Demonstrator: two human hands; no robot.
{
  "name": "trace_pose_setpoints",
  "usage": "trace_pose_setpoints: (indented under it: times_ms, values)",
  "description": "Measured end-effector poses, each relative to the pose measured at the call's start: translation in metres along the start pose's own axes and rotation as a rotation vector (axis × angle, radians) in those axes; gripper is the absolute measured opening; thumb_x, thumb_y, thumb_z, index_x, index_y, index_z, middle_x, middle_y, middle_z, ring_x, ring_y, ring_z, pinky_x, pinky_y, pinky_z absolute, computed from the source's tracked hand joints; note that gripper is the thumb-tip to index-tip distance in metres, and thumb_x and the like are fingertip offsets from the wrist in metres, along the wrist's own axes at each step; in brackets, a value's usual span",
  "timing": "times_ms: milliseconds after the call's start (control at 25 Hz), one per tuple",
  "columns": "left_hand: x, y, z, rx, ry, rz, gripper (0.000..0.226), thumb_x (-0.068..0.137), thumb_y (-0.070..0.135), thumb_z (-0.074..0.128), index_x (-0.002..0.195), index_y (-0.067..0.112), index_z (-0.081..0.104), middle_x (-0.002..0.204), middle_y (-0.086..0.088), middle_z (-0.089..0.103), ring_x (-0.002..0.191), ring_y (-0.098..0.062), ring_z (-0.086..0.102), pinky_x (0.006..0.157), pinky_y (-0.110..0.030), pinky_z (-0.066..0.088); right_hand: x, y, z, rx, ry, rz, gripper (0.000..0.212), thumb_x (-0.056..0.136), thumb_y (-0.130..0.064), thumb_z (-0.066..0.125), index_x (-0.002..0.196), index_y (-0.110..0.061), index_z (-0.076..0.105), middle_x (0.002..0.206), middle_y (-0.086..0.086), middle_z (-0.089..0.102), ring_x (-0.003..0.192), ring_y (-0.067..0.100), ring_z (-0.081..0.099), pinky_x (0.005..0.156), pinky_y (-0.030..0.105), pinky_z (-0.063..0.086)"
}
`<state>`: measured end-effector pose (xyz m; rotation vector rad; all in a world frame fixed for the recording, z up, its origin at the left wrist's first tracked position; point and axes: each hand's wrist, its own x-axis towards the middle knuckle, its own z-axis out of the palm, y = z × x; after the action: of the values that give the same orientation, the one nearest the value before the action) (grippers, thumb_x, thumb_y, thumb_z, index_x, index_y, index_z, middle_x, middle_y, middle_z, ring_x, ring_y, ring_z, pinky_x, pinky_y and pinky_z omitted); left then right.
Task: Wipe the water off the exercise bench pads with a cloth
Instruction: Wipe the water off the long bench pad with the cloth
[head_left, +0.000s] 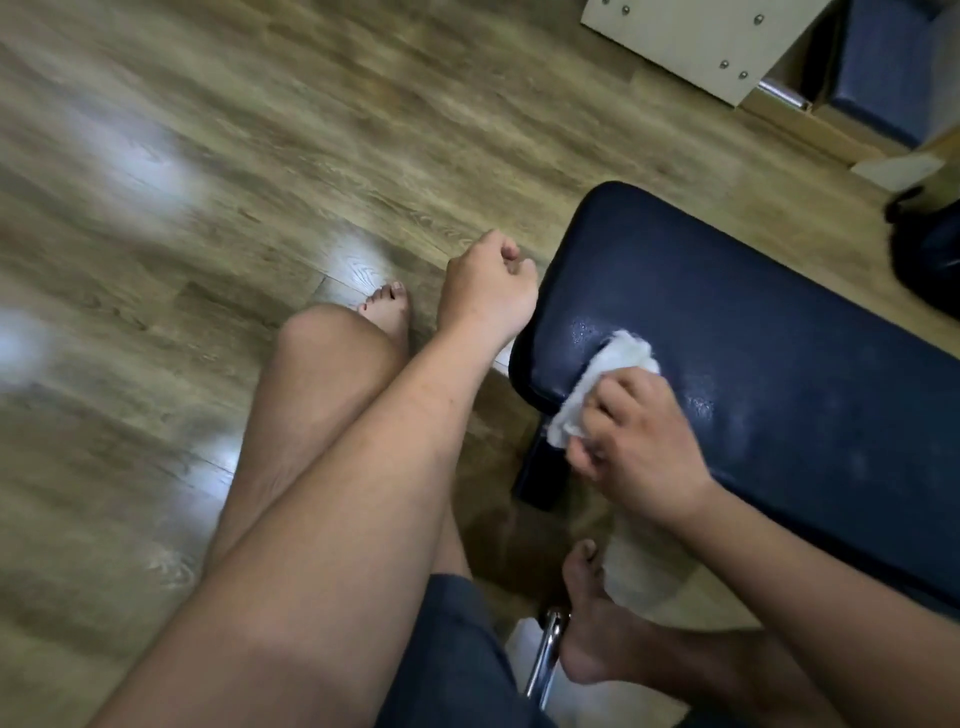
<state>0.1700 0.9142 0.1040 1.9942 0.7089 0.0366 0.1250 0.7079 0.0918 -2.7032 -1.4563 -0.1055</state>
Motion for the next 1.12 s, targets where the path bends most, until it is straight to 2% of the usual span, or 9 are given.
trace_pose_setpoints:
  times_ms: [80,240,360,440,520,720,880,1000,1120]
  values:
    - [-0.007,-0.002,0.001,0.037,-0.035,0.003,0.013,0.093,0.028,0.057,0.102,0.02,0.062,0.089,0.006,0.062,0.088,-0.019,0.056,0.069,-0.021,0.033,-0.025,0.017,-0.008,0.057,0.041,0.166,0.02,0.076,-0.024,0.067,0.075,-0.006,0.06,0.092,0.011,0.054,0.086,0.033,0.052,0.071,0.042,0.048]
    - [-0.02,-0.004,-0.005,0.127,-0.011,-0.012,0.018,0.093,0.03,0.056,0.107,0.021,0.064,0.101,0.004,0.066,0.092,-0.016,0.056,0.065,-0.019,0.028,-0.041,0.001,0.0,0.104,0.149,0.556,0.05,0.07,-0.026,0.077,0.114,-0.007,0.061,0.123,0.01,0.054,0.114,0.036,0.045,0.095,0.041,0.045]
    - [-0.032,-0.002,-0.002,0.024,0.036,0.035,0.013,0.09,0.023,0.059,0.099,0.016,0.065,0.102,-0.003,0.07,0.101,-0.024,0.062,0.081,-0.027,0.042,-0.004,-0.042,0.025,0.162,0.163,0.399,0.045,0.078,-0.015,0.07,0.121,-0.002,0.062,0.13,0.017,0.056,0.125,0.039,0.045,0.108,0.044,0.038]
    - [-0.049,0.004,0.008,-0.063,0.026,0.07,0.007,0.088,0.019,0.06,0.094,0.017,0.063,0.096,-0.001,0.069,0.099,-0.023,0.063,0.086,-0.027,0.044,0.029,-0.051,0.024,0.251,0.205,0.296,0.037,0.08,-0.013,0.069,0.115,-0.005,0.066,0.126,0.015,0.06,0.123,0.035,0.049,0.102,0.042,0.044]
    - [-0.066,0.012,0.02,-0.089,0.007,0.155,0.013,0.088,0.015,0.059,0.1,0.015,0.064,0.101,-0.001,0.069,0.099,-0.02,0.063,0.085,-0.021,0.043,0.033,-0.041,0.021,0.126,0.241,0.255,0.033,0.075,-0.015,0.073,0.108,-0.011,0.071,0.12,0.01,0.064,0.12,0.031,0.052,0.1,0.045,0.044]
    - [-0.09,0.024,0.029,-0.007,0.132,0.476,0.03,0.084,0.006,0.054,0.112,0.007,0.063,0.113,-0.008,0.067,0.106,-0.024,0.06,0.09,-0.017,0.035,-0.069,0.014,0.019,-0.201,0.14,0.281,0.047,0.07,-0.036,0.073,0.114,-0.021,0.066,0.131,-0.001,0.06,0.123,0.021,0.054,0.11,0.06,0.025]
    - [-0.123,0.035,0.064,0.157,-0.073,0.715,0.032,0.087,0.005,0.056,0.119,0.006,0.062,0.122,-0.008,0.063,0.114,-0.023,0.056,0.099,-0.009,0.029,-0.165,0.065,0.007,-0.251,0.12,0.428,0.047,0.068,-0.035,0.079,0.112,-0.023,0.069,0.128,-0.002,0.063,0.119,0.019,0.059,0.11,0.061,0.024]
    - [-0.151,0.051,0.108,0.321,-0.297,0.841,0.037,0.09,0.015,0.057,0.126,0.01,0.059,0.136,-0.006,0.057,0.126,-0.022,0.052,0.111,-0.033,0.037,-0.249,0.108,-0.006,-0.224,0.097,0.541,0.047,0.066,-0.029,0.082,0.112,-0.023,0.07,0.128,-0.001,0.064,0.117,0.019,0.061,0.109,0.062,0.022]
    - [-0.184,0.078,0.154,0.462,-0.524,0.871,0.044,0.094,0.024,0.058,0.137,0.015,0.052,0.152,-0.002,0.041,0.139,-0.017,0.038,0.115,-0.029,0.029,-0.338,0.15,-0.019,-0.047,0.153,0.969,0.05,0.073,-0.025,0.081,0.119,-0.029,0.066,0.134,-0.003,0.059,0.127,0.013,0.052,0.115,0.058,0.012]
